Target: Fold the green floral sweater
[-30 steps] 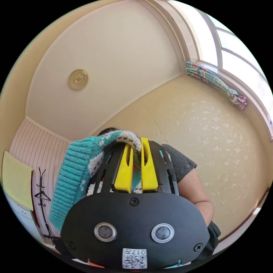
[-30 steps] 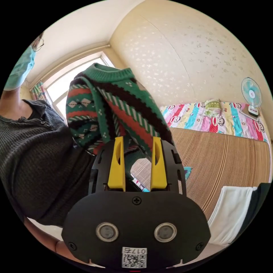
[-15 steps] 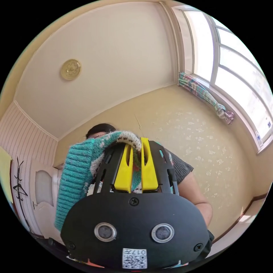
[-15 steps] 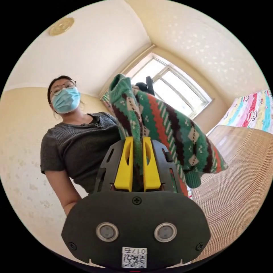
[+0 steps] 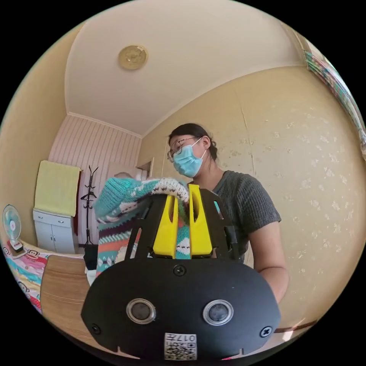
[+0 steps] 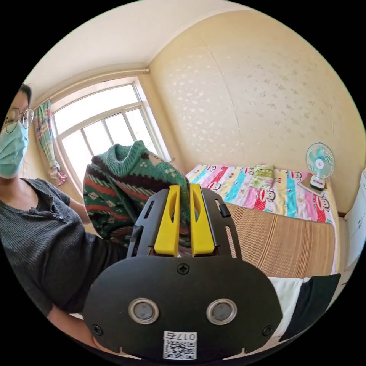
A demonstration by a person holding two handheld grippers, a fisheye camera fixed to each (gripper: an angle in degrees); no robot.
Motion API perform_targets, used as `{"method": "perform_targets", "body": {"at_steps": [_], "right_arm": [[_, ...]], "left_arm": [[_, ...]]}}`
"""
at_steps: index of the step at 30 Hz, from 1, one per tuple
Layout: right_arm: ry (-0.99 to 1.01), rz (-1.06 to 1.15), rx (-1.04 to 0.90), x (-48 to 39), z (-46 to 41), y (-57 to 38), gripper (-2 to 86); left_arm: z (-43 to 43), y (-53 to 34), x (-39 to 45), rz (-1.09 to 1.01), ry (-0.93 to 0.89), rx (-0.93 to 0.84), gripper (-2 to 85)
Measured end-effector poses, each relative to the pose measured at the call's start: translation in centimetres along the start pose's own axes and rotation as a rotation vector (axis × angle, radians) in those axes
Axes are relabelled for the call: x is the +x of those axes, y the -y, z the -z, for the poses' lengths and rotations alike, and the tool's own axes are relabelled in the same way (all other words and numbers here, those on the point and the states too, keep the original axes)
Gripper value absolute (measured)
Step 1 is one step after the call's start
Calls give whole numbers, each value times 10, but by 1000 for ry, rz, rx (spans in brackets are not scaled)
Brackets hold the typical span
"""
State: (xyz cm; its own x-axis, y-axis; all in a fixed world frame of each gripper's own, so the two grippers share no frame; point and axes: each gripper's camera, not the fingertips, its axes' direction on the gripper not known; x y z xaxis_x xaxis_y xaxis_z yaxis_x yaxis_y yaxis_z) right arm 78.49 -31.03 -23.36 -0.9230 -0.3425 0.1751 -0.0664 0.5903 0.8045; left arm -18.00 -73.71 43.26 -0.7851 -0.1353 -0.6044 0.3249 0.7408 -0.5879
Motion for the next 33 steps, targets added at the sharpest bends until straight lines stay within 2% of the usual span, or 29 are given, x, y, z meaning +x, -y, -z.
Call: {"method": "perform_targets", "body": {"at_steps": [5, 10, 11, 12, 13, 15, 17, 21, 23, 27, 31, 33], "right_arm": [[-299, 78, 161, -90, 17, 20, 29], [-450, 137, 286, -153, 31, 16, 30], [-458, 135, 323, -162, 36, 12, 30], [-458, 135, 342, -166, 39, 9, 30], [-460, 134, 384, -174, 44, 2, 29], [-483, 125, 466, -185, 55, -13, 29], [-515, 100, 573, -197, 69, -35, 28], [-517, 81, 665, -211, 83, -58, 26], [-530, 128, 705, -225, 85, -67, 25], [-546, 167, 717, -232, 78, -67, 24], [-552, 107, 606, -183, 29, -36, 24], [-560, 63, 504, -140, -15, -10, 25]], "left_arm": [[-3, 4, 15, 151, 259, -165, 47], [-33, 14, 21, 315, 550, -343, 43], [-42, 17, 22, 354, 670, -357, 41], [-52, 20, 24, 401, 848, -327, 40], [-58, 22, 27, 413, 935, -292, 40], [-99, 26, 44, 384, 1197, -136, 39], [-132, 30, 58, 348, 1329, -14, 38], [-193, 47, 88, 243, 1518, 261, 39], [-212, 59, 103, 150, 1595, 326, 41], [-221, 98, 123, -98, 1683, 295, 46], [-188, 123, 100, -125, 1688, 271, 48], [-150, 133, 52, -81, 1765, 217, 49]]}}
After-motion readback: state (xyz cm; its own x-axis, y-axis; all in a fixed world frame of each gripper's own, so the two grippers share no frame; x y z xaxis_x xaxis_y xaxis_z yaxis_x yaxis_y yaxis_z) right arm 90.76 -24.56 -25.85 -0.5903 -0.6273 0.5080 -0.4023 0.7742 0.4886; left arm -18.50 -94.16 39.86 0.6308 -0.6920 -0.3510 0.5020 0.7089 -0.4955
